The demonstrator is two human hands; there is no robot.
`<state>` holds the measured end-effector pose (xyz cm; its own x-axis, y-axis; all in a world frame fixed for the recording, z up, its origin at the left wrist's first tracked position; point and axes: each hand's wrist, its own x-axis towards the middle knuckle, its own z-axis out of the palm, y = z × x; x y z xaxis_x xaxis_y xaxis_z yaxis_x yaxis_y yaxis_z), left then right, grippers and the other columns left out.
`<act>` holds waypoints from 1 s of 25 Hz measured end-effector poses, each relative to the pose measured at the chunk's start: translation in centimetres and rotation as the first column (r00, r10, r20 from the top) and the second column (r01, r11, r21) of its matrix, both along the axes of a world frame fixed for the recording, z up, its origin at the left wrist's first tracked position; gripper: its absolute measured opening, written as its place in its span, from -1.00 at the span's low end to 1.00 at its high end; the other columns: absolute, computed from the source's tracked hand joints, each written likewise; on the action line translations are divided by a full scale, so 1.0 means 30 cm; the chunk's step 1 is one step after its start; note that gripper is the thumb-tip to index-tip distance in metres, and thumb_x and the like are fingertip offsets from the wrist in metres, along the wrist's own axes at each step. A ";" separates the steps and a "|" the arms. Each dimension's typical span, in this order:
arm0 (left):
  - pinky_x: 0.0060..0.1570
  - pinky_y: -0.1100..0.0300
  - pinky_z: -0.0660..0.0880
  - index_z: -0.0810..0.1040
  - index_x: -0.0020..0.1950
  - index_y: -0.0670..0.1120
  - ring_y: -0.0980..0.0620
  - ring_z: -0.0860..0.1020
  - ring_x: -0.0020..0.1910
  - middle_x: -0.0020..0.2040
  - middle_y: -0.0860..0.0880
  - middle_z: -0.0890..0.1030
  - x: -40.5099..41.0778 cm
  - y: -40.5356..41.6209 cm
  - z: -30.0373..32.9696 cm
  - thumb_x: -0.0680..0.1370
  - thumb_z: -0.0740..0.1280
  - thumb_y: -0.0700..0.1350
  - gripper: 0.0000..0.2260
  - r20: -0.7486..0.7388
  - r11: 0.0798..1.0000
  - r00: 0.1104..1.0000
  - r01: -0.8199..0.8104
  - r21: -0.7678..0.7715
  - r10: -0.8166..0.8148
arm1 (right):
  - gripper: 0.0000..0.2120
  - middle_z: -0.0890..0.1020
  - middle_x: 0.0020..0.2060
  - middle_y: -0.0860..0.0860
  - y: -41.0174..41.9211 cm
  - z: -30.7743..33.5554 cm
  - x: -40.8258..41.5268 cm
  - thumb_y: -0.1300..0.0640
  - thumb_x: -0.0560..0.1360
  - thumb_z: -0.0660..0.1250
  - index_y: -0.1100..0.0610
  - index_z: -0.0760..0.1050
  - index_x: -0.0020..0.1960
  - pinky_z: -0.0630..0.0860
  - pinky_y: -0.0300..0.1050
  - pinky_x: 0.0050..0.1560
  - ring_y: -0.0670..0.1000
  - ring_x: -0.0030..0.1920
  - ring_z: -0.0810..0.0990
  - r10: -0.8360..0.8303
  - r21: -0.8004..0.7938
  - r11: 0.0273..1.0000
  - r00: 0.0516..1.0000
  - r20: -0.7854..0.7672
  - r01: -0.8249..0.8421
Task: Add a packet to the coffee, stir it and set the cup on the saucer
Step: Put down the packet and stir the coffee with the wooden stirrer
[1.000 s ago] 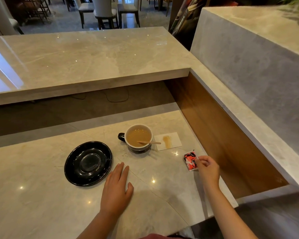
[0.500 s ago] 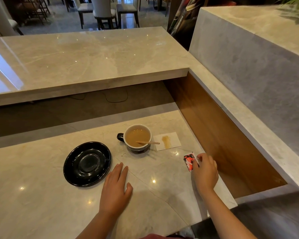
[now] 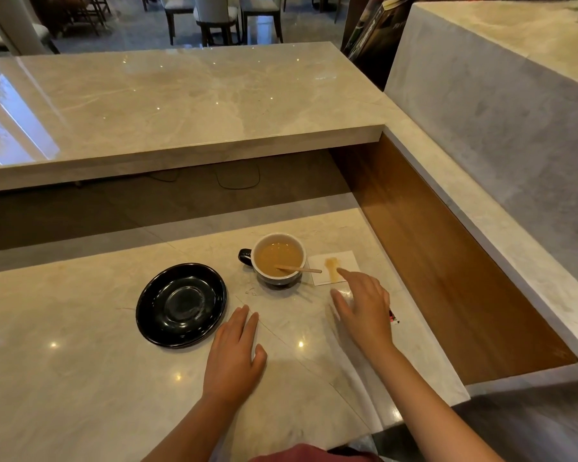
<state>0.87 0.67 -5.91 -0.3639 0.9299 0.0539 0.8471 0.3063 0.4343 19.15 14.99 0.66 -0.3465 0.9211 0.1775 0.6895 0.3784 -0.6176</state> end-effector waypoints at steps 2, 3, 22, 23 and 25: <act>0.31 -0.05 0.25 0.33 0.39 -0.13 -0.14 0.27 0.39 0.43 -0.17 0.33 0.002 0.000 0.005 0.48 0.35 -0.16 -0.51 -0.008 1.000 1.000 0.017 0.024 -0.017 | -0.66 0.62 -0.03 0.04 0.027 0.044 -0.075 0.04 0.47 0.32 0.06 0.43 0.22 0.37 0.08 0.16 0.06 0.05 0.53 0.003 -0.129 0.992 0.996 -0.090 -0.015; 0.30 -0.04 0.25 0.35 0.38 -0.14 -0.15 0.30 0.38 0.41 -0.18 0.35 0.000 0.000 0.006 0.46 0.37 -0.18 -0.50 -0.014 0.999 1.000 0.026 0.038 -0.025 | -0.66 0.62 -0.10 0.02 0.041 0.057 -0.106 0.02 0.47 0.32 0.06 0.43 0.21 0.43 0.09 0.12 0.05 -0.01 0.55 -0.006 -0.200 0.980 0.993 -0.121 -0.018; 0.38 -0.01 -0.14 -0.17 0.48 0.19 0.09 -0.25 0.46 0.52 0.03 -0.08 -0.013 0.004 -0.061 0.53 -0.01 0.25 -0.42 -0.090 0.995 0.995 0.024 -0.098 -0.033 | -0.96 0.62 -0.34 0.06 0.129 0.141 -0.261 0.22 0.40 0.40 0.12 0.59 -0.22 0.49 -0.17 -0.28 0.04 -0.31 0.58 -0.128 -0.483 0.871 0.908 -0.399 -0.090; 0.38 -0.02 -0.13 -0.17 0.48 0.19 0.09 -0.25 0.46 0.52 0.03 -0.08 -0.013 0.004 -0.062 0.53 0.00 0.25 -0.42 -0.091 0.995 0.995 0.023 -0.099 -0.032 | -0.95 0.62 -0.32 0.05 0.132 0.140 -0.265 0.23 0.41 0.39 0.11 0.60 -0.20 0.50 -0.18 -0.26 0.03 -0.28 0.58 -0.129 -0.485 0.868 0.892 -0.432 -0.109; 0.38 -0.02 -0.13 -0.17 0.48 0.19 0.09 -0.24 0.46 0.52 0.03 -0.08 -0.014 0.005 -0.062 0.53 0.00 0.26 -0.41 -0.092 0.994 0.995 0.023 -0.107 -0.033 | -0.94 0.64 -0.27 0.04 0.139 0.136 -0.283 0.20 0.43 0.37 0.11 0.62 -0.13 0.56 -0.14 -0.18 0.03 -0.22 0.59 -0.136 -0.483 0.869 0.884 -0.447 -0.111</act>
